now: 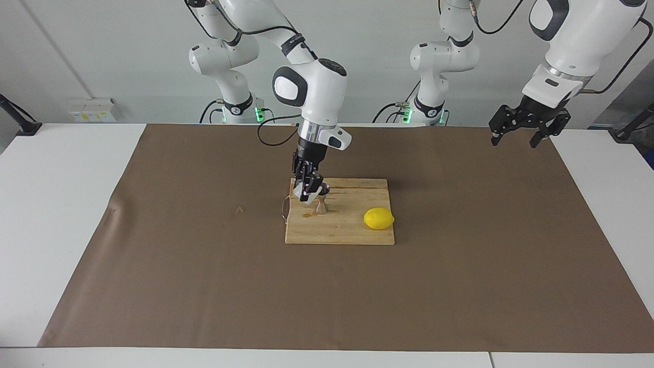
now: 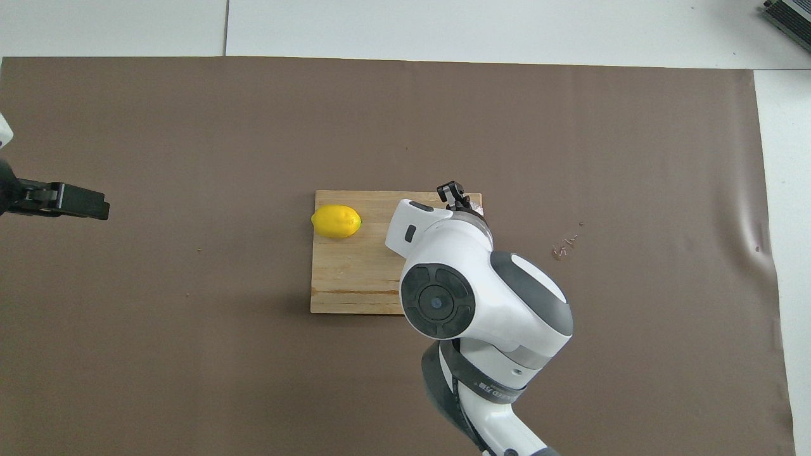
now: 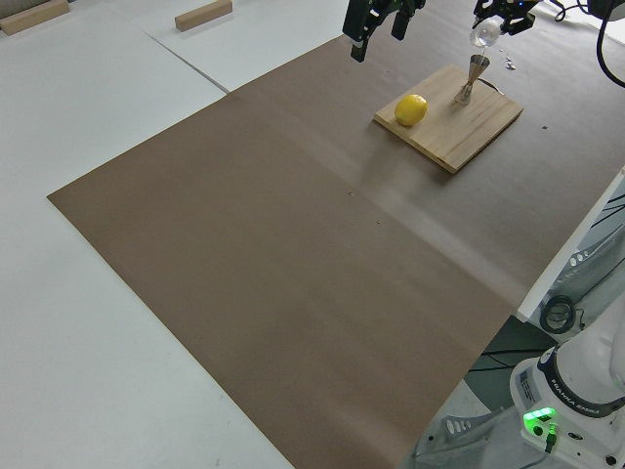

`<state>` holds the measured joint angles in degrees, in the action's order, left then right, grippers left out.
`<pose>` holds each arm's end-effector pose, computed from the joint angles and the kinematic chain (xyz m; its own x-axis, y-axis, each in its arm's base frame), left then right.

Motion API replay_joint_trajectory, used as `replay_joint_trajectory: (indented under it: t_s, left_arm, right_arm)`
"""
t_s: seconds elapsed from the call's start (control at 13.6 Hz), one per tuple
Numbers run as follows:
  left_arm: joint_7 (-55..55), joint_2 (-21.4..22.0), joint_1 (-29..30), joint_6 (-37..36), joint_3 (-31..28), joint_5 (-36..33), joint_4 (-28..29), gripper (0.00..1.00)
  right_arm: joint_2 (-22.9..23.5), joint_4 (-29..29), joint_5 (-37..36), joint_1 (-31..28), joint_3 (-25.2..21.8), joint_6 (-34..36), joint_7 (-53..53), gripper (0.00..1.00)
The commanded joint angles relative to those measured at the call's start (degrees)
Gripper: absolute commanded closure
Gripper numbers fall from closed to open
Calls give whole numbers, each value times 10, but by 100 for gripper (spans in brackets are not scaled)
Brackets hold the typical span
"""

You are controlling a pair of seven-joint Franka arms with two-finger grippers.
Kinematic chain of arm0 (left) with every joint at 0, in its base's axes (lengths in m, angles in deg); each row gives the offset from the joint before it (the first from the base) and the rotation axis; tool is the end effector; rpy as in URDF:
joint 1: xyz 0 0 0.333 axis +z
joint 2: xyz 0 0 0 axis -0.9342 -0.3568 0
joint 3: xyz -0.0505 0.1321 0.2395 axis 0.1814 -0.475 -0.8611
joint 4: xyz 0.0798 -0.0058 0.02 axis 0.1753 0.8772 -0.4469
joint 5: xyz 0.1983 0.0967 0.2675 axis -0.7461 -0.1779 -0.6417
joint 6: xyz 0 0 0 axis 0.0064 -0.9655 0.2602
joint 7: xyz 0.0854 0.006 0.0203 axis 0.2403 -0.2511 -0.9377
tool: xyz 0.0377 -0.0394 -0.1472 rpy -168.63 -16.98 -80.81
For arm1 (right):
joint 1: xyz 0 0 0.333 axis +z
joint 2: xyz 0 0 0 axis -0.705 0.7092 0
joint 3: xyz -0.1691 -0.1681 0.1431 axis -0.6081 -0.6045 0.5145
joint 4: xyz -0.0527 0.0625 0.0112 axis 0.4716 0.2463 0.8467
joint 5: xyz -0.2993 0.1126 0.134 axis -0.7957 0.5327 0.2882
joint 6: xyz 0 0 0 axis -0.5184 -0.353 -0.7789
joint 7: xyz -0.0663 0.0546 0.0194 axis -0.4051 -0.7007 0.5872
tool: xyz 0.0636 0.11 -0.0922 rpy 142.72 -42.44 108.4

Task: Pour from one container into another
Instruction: 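Tilt the glass cup over the metal cup with the right gripper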

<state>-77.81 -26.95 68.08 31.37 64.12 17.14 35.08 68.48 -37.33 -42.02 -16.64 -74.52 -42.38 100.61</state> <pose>0.4961 -0.0354 0.5367 0.9917 -0.1225 0.0390 -0.1233 -0.9922 0.0179 0.4984 0.2894 0.3705 -0.3048 0.8664 -0.3956 0.8616 0.4279 0.2732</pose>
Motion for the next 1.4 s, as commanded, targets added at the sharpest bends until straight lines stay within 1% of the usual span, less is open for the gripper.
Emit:
replay_joint_trajectory:
  t_s: [0.0,0.44,1.11,1.33]
  left_arm:
    - [3,10,2,2,-1,3,8,0]
    - [3,10,2,1,-1,3,8,0]
    - [3,10,2,1,-1,3,8,0]
    - [3,10,2,2,-1,3,8,0]
  right_arm:
    - [-12,-5,-25,-2,7,17,6,81]
    - [-14,-3,-36,8,9,36,2,81]
    - [-13,-2,-44,7,9,39,-1,81]
    - [-14,-2,-58,8,9,41,-23,81]
